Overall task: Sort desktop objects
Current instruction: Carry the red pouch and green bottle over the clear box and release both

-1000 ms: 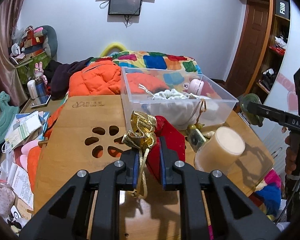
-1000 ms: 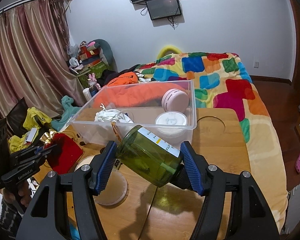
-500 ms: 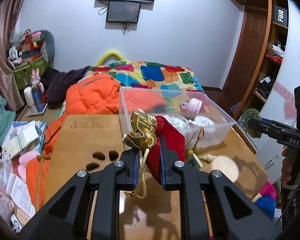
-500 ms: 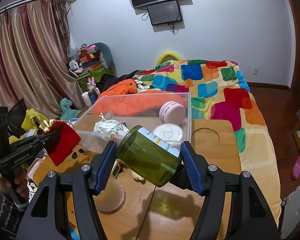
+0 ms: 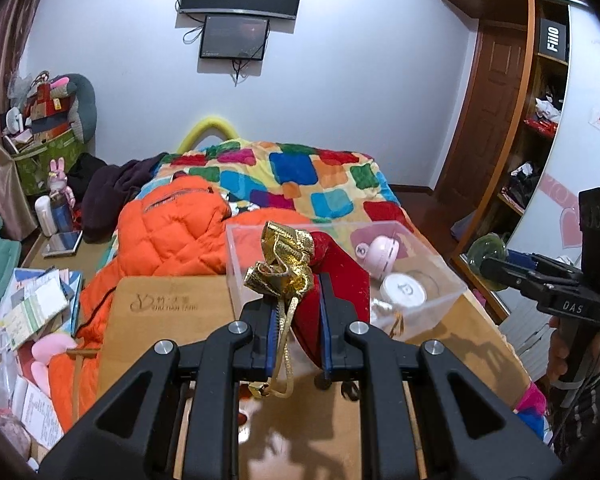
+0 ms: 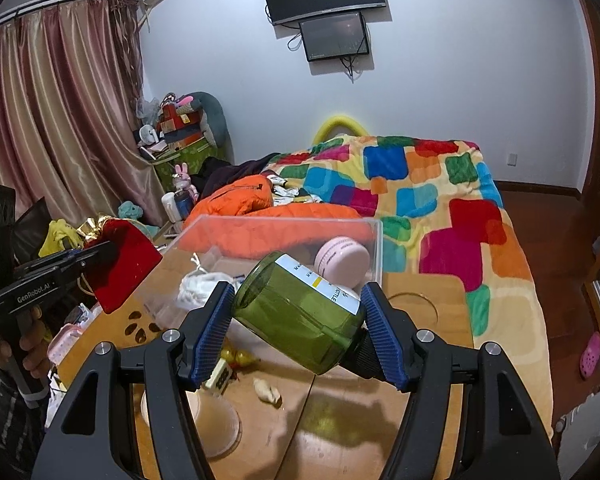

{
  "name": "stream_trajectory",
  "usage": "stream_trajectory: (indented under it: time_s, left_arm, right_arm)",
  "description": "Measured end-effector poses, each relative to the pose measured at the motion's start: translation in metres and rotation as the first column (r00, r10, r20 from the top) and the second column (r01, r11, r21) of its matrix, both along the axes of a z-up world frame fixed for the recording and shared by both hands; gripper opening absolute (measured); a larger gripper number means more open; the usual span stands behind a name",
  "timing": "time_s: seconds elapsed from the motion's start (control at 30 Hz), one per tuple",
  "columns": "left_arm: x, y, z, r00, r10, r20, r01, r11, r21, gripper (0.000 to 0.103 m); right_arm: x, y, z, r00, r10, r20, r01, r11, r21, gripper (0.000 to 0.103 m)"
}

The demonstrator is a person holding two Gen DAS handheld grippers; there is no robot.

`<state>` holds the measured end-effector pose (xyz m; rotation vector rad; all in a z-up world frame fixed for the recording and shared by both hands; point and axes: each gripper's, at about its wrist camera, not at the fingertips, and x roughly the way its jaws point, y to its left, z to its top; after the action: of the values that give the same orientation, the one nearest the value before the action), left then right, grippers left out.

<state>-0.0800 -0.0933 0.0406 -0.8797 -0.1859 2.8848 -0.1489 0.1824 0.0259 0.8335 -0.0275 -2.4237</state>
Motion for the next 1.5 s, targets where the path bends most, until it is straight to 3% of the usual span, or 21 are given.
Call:
stream_trajectory:
  time_s: [0.43, 0.97, 1.5]
  left_arm:
    - [-0.036, -0.001, 0.008, 1.0, -0.015, -0.015, 0.015, 1.0, 0.006, 0.016]
    - [-0.081, 0.006, -0.019, 0.998, -0.033, 0.049, 0.033, 0.999, 0.001, 0.016]
    - [-0.103, 0.01, -0.046, 0.993, -0.049, 0.11, 0.05, 0.999, 0.001, 0.016]
  right_arm:
    - [-0.032, -0.015, 0.0, 1.0, 0.015, 0.004, -0.015, 1.0, 0.003, 0.062]
    - [-0.076, -0.043, -0.021, 0.996, 0.061, 0.06, -0.063, 0.998, 0.028, 0.062]
    - [-0.094, -0.073, -0.044, 0.989, 0.104, 0.107, -0.113, 0.991, 0.077, 0.062]
